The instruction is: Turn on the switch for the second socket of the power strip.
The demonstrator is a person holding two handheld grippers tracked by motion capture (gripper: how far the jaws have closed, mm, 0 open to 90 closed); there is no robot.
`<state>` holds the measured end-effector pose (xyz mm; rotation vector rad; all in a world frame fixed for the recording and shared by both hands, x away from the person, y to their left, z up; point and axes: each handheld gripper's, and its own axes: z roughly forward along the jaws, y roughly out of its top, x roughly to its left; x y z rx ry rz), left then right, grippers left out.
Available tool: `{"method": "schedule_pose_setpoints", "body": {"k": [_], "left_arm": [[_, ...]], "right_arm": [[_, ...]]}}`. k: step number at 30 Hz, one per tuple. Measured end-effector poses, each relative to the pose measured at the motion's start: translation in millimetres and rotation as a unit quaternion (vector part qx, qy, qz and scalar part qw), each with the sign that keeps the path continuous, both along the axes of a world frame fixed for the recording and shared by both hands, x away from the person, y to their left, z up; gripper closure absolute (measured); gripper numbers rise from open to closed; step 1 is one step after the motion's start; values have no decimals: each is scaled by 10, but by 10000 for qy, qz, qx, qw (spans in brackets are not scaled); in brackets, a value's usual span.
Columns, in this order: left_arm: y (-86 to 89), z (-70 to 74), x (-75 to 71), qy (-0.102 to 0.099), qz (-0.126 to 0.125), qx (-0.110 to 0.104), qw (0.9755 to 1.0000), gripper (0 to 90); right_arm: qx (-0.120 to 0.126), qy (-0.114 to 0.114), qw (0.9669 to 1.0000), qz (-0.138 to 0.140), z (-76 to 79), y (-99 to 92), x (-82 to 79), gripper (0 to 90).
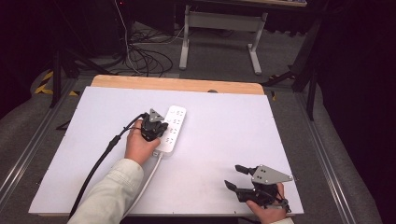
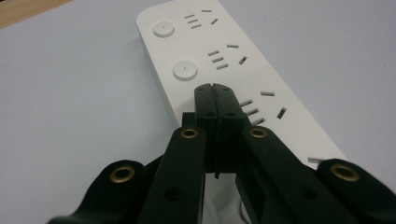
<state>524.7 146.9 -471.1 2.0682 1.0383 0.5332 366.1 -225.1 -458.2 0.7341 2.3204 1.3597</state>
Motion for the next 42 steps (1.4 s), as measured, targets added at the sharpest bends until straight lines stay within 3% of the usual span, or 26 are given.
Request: {"method": "schedule_pose_setpoints", "body": {"k": [12, 18, 28, 30, 35, 42], "left_arm": [[37, 120, -53, 108, -115, -286, 9995, 826], [64, 247, -95, 89, -124, -581, 9982, 788], [73, 360, -119, 14, -129, -583, 9982, 748], [85, 375, -123, -40, -119, -510, 9986, 718], [108, 439, -168, -56, -150, -634, 9979, 532], [204, 625, -306, -237, -242, -835, 9959, 390]], "right_arm": [[-28, -6, 10000, -8, -6, -3, 9, 350], [-23, -8, 10000, -16, -6, -3, 9, 350], [-28, -4, 10000, -20, -7, -5, 13, 350], [-38, -6, 10000, -21, -8, -7, 14, 350], [-22, -9, 10000, -28, -5, -9, 10, 350], [-35, -21, 10000, -43, -1, -6, 7, 350]]}}
